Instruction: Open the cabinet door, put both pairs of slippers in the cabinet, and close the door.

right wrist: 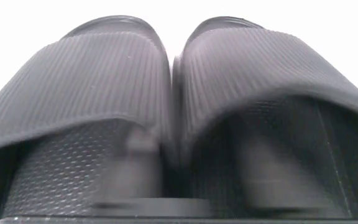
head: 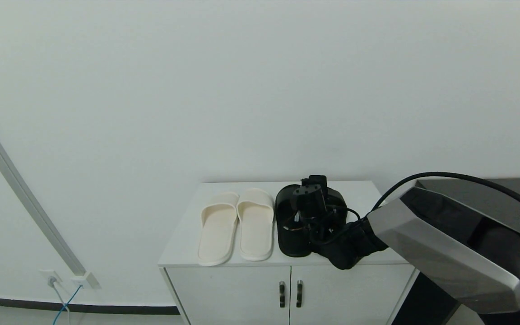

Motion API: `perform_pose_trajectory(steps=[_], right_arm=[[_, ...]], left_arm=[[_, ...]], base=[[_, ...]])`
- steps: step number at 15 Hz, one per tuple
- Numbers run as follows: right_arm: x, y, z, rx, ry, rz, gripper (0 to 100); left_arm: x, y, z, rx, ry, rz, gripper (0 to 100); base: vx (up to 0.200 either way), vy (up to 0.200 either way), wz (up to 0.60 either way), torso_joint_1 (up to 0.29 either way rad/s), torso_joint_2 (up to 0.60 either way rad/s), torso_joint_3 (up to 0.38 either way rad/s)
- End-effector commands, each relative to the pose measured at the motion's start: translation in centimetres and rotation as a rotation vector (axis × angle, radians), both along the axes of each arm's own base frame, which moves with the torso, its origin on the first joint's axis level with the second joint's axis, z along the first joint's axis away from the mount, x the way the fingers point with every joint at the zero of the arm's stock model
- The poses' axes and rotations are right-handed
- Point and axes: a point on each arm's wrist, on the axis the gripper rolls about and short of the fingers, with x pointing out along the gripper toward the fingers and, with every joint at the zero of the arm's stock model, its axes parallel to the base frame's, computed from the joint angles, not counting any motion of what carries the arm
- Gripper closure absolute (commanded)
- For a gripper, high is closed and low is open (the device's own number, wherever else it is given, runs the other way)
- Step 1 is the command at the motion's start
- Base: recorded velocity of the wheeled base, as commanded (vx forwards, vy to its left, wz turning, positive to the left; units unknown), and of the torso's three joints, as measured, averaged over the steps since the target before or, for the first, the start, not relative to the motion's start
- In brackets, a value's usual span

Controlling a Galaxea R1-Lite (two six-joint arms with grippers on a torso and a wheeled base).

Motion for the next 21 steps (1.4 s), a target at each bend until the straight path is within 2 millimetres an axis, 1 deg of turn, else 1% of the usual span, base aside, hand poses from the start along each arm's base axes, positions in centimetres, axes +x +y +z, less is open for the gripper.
perform_pose_trajectory(steps=[1, 3, 4, 6, 7, 8, 9, 10, 11, 13, 15, 17, 18, 19, 21], right_arm=[[0.0, 0.0, 0.2, 0.001, -0.002, -0.001, 100], [0.0, -0.2, 0.5, 0.004, -0.006, -0.003, 100], [-0.4, -0.4, 0.8, 0.000, -0.001, -0.003, 100], [-1.5, -1.0, 2.2, 0.002, 0.000, 0.011, 100], [-3.4, -1.3, 4.4, 0.002, -0.008, 0.059, 100], [-4.5, -1.4, 5.4, -0.001, -0.007, 0.104, 100], [-7.4, -2.5, 7.6, -0.011, -0.011, 0.221, 100], [-9.6, -3.2, 8.8, -0.012, -0.017, 0.309, 100], [-11.8, -4.2, 9.8, -0.005, -0.025, 0.390, 100], [-15.7, -6.2, 11.0, 0.032, -0.029, 0.545, 100], [-19.3, -8.4, 11.9, 0.072, -0.008, 0.740, 100], [-21.4, -9.7, 12.1, 0.059, -0.012, 0.843, 100], [-22.0, -10.5, 11.9, -0.018, -0.041, 0.868, 100], [-22.5, -11.1, 11.9, -0.060, -0.089, 0.905, 100], [-22.7, -11.5, 11.6, -0.090, -0.143, 0.937, 100]], left_arm=[[0.0, 0.0, 0.0, 0.000, 0.002, 0.000, 100], [0.0, 0.0, 0.0, 0.000, 0.002, 0.000, 100], [0.0, 0.0, 0.0, 0.001, 0.002, 0.000, 100], [0.0, 0.0, 0.0, -0.002, -0.001, 0.002, 100], [0.0, 0.0, 0.0, -0.002, 0.000, 0.002, 100], [0.0, 0.0, 0.0, -0.002, -0.001, 0.002, 100], [0.0, 0.0, 0.0, -0.003, -0.001, 0.002, 100], [0.0, 0.0, 0.0, -0.003, -0.001, 0.002, 100], [0.0, 0.0, 0.0, -0.003, -0.001, 0.002, 100], [0.0, 0.0, 0.0, -0.002, -0.001, 0.002, 100], [0.0, 0.0, 0.0, 0.000, -0.001, 0.002, 100], [0.0, 0.0, 0.0, 0.000, 0.002, 0.002, 100], [0.0, 0.0, 0.0, 0.000, -0.001, 0.000, 100], [0.0, 0.0, 0.0, 0.000, -0.001, 0.000, 100], [0.0, 0.0, 0.0, -0.002, 0.000, 0.000, 100]], base=[[0.000, 0.000, 0.00, 0.000, 0.00, 0.000], [0.000, 0.000, 0.00, 0.000, 0.00, 0.000], [0.000, 0.000, 0.00, 0.000, 0.00, 0.000], [0.000, 0.000, 0.00, 0.000, 0.00, 0.000], [0.000, 0.000, 0.00, 0.000, 0.00, 0.000], [0.000, 0.000, 0.00, 0.000, 0.00, 0.000], [0.000, 0.000, 0.00, 0.000, 0.00, 0.000], [0.000, 0.000, 0.00, 0.000, 0.00, 0.000], [0.000, 0.000, 0.00, 0.000, 0.00, 0.000], [0.000, 0.000, 0.00, 0.000, 0.00, 0.000], [0.000, 0.000, 0.00, 0.000, 0.00, 0.000], [0.000, 0.000, 0.00, 0.000, 0.00, 0.000], [0.000, 0.000, 0.00, 0.000, 0.00, 0.000], [0.000, 0.000, 0.00, 0.000, 0.00, 0.000], [0.000, 0.000, 0.00, 0.000, 0.00, 0.000]])
